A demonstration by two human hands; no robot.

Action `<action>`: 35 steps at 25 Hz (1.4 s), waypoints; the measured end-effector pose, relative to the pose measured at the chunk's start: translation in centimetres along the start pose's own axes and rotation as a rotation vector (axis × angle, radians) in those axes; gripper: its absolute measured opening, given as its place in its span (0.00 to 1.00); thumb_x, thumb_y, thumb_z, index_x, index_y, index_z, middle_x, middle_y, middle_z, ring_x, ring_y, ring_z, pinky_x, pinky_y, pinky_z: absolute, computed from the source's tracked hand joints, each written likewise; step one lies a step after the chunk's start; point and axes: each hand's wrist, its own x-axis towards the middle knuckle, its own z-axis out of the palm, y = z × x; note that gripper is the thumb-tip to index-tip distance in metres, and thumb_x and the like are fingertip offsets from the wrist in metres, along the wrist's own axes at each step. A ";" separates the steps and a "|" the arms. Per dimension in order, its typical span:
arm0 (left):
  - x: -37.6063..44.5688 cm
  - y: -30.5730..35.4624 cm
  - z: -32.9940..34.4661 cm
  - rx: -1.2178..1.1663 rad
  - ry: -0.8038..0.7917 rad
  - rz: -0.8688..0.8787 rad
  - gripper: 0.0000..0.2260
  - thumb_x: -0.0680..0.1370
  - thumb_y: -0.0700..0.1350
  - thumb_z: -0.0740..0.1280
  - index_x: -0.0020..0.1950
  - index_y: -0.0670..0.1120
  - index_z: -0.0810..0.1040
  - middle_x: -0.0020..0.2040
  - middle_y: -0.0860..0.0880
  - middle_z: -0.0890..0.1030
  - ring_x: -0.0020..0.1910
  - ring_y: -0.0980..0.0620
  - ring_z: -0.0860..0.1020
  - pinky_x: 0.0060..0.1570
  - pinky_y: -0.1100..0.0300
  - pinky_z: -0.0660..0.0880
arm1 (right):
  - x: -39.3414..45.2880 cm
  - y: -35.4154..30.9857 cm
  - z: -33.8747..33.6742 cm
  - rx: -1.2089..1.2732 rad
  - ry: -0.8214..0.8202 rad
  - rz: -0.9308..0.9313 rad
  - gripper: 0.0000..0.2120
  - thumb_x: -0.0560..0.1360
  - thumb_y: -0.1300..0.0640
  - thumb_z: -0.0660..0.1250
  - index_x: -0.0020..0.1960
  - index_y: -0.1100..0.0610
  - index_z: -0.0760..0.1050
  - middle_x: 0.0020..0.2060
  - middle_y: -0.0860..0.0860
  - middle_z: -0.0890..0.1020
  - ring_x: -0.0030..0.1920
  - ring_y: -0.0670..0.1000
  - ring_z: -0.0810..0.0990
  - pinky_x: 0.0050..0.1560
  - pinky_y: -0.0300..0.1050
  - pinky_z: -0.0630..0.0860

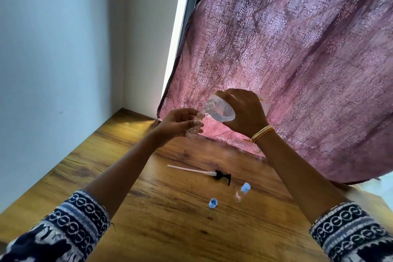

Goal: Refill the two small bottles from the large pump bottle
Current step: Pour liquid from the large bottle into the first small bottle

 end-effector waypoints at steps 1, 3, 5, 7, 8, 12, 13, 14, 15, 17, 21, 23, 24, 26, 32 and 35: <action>0.0 0.0 0.0 -0.002 0.001 -0.001 0.17 0.71 0.44 0.71 0.59 0.43 0.78 0.50 0.42 0.85 0.51 0.41 0.83 0.47 0.48 0.82 | 0.0 0.0 0.1 0.000 -0.006 0.003 0.27 0.71 0.36 0.66 0.66 0.48 0.72 0.55 0.50 0.82 0.55 0.53 0.80 0.58 0.52 0.76; -0.1 0.0 0.1 -0.016 0.003 -0.004 0.16 0.71 0.43 0.70 0.58 0.43 0.78 0.49 0.43 0.85 0.50 0.43 0.84 0.46 0.50 0.82 | -0.1 0.0 0.1 -0.006 -0.012 0.007 0.27 0.71 0.35 0.65 0.66 0.48 0.72 0.56 0.50 0.82 0.56 0.53 0.80 0.58 0.53 0.76; -0.1 0.1 0.4 -0.018 0.009 -0.009 0.13 0.72 0.41 0.70 0.56 0.45 0.78 0.47 0.45 0.86 0.47 0.46 0.84 0.44 0.52 0.82 | -0.1 0.1 0.0 0.000 -0.009 0.008 0.28 0.71 0.35 0.65 0.66 0.48 0.72 0.56 0.51 0.82 0.56 0.54 0.80 0.58 0.53 0.76; 0.0 0.0 0.5 -0.014 0.016 -0.013 0.10 0.75 0.38 0.68 0.55 0.46 0.79 0.46 0.47 0.86 0.45 0.48 0.85 0.42 0.54 0.82 | -0.1 0.2 -0.1 0.018 -0.002 0.006 0.28 0.71 0.35 0.66 0.66 0.48 0.72 0.56 0.51 0.81 0.56 0.54 0.80 0.57 0.54 0.76; 0.0 -0.1 0.5 -0.012 0.017 -0.014 0.10 0.75 0.37 0.68 0.54 0.46 0.79 0.46 0.47 0.86 0.45 0.49 0.85 0.42 0.54 0.82 | -0.1 0.3 -0.1 0.019 0.001 0.007 0.28 0.71 0.36 0.66 0.66 0.48 0.73 0.56 0.51 0.81 0.56 0.54 0.80 0.57 0.54 0.76; -0.1 0.0 0.4 -0.003 0.012 -0.011 0.11 0.75 0.37 0.68 0.57 0.43 0.78 0.47 0.46 0.86 0.46 0.48 0.85 0.42 0.54 0.82 | -0.2 0.3 -0.2 -0.006 -0.005 0.008 0.28 0.71 0.36 0.65 0.66 0.48 0.73 0.56 0.51 0.82 0.56 0.54 0.80 0.58 0.52 0.76; -0.1 0.0 0.4 -0.004 0.012 -0.010 0.11 0.75 0.37 0.68 0.57 0.43 0.78 0.47 0.46 0.86 0.46 0.48 0.85 0.42 0.54 0.82 | -0.2 0.3 -0.3 -0.008 -0.008 0.007 0.28 0.71 0.36 0.65 0.67 0.48 0.73 0.56 0.51 0.82 0.56 0.54 0.80 0.59 0.52 0.76; -0.1 0.0 0.5 -0.011 0.011 -0.009 0.10 0.75 0.37 0.68 0.56 0.44 0.78 0.46 0.46 0.86 0.46 0.48 0.85 0.42 0.54 0.82 | -0.2 0.4 -0.3 -0.007 -0.010 0.007 0.28 0.71 0.36 0.65 0.67 0.48 0.73 0.56 0.51 0.82 0.56 0.54 0.80 0.59 0.52 0.76; -0.1 0.0 0.5 -0.019 0.011 -0.008 0.10 0.74 0.38 0.68 0.55 0.44 0.79 0.46 0.47 0.86 0.45 0.49 0.85 0.41 0.55 0.82 | -0.2 0.3 -0.4 -0.005 -0.008 0.007 0.28 0.71 0.36 0.65 0.66 0.48 0.73 0.56 0.51 0.82 0.56 0.54 0.80 0.59 0.52 0.76; -0.1 0.0 0.5 -0.025 0.011 -0.008 0.10 0.74 0.39 0.69 0.54 0.45 0.79 0.45 0.47 0.86 0.44 0.49 0.85 0.40 0.56 0.82 | -0.2 0.3 -0.4 -0.004 -0.004 0.002 0.27 0.71 0.36 0.65 0.66 0.49 0.73 0.55 0.51 0.82 0.56 0.54 0.80 0.58 0.52 0.76; -0.1 0.0 0.4 -0.013 0.011 -0.006 0.10 0.74 0.38 0.68 0.54 0.46 0.79 0.45 0.47 0.86 0.45 0.49 0.85 0.40 0.55 0.82 | -0.1 0.3 -0.5 -0.013 -0.009 0.007 0.28 0.71 0.36 0.65 0.66 0.49 0.73 0.56 0.51 0.82 0.56 0.54 0.80 0.59 0.52 0.76; -0.2 0.0 0.4 -0.010 0.005 -0.002 0.10 0.74 0.39 0.69 0.54 0.46 0.79 0.46 0.46 0.86 0.46 0.48 0.85 0.41 0.55 0.82 | -0.1 0.3 -0.5 -0.010 -0.005 0.010 0.27 0.71 0.36 0.65 0.66 0.49 0.74 0.56 0.51 0.82 0.56 0.54 0.80 0.58 0.53 0.76; -0.2 0.0 0.4 -0.012 0.002 0.000 0.11 0.73 0.40 0.69 0.54 0.46 0.79 0.46 0.46 0.86 0.46 0.48 0.85 0.41 0.55 0.82 | -0.1 0.3 -0.4 -0.009 -0.006 0.008 0.27 0.71 0.36 0.65 0.66 0.49 0.73 0.56 0.52 0.82 0.56 0.54 0.80 0.58 0.53 0.76; -0.2 0.1 0.4 -0.013 0.000 -0.001 0.13 0.71 0.42 0.70 0.55 0.45 0.79 0.47 0.46 0.86 0.47 0.47 0.84 0.41 0.54 0.82 | -0.1 0.3 -0.4 -0.006 -0.004 0.004 0.28 0.71 0.36 0.65 0.66 0.49 0.73 0.56 0.52 0.82 0.56 0.55 0.80 0.58 0.53 0.77; -0.1 0.0 0.4 -0.003 0.004 -0.007 0.09 0.75 0.38 0.68 0.54 0.46 0.78 0.46 0.47 0.86 0.47 0.48 0.84 0.42 0.54 0.82 | 0.1 0.3 -0.5 -0.009 0.008 -0.002 0.27 0.71 0.37 0.66 0.66 0.49 0.73 0.55 0.52 0.82 0.56 0.54 0.81 0.59 0.53 0.77; -0.1 0.0 0.3 -0.005 0.005 -0.006 0.12 0.72 0.41 0.70 0.56 0.44 0.79 0.48 0.45 0.86 0.48 0.45 0.84 0.44 0.51 0.82 | 0.1 0.4 -0.3 -0.016 -0.009 0.001 0.27 0.71 0.36 0.65 0.66 0.48 0.73 0.56 0.51 0.82 0.56 0.54 0.80 0.59 0.53 0.76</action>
